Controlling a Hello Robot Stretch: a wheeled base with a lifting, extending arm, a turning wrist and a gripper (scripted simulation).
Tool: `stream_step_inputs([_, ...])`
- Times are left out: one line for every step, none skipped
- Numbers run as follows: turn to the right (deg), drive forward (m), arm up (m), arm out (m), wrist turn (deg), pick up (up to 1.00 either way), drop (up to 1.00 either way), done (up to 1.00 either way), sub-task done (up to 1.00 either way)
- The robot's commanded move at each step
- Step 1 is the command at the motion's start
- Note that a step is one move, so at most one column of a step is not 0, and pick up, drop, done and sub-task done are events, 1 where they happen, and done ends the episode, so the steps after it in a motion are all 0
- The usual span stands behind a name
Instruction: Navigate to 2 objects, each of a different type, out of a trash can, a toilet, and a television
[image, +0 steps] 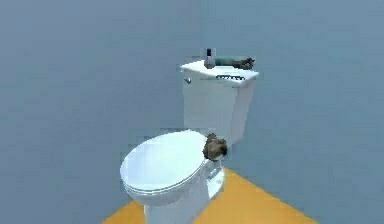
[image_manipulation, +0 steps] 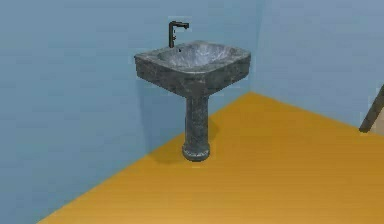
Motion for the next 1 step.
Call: stream_step_inputs([0.0,0.00,0.00,0.00,0.0,0.00,0.00,1.00,0.00])
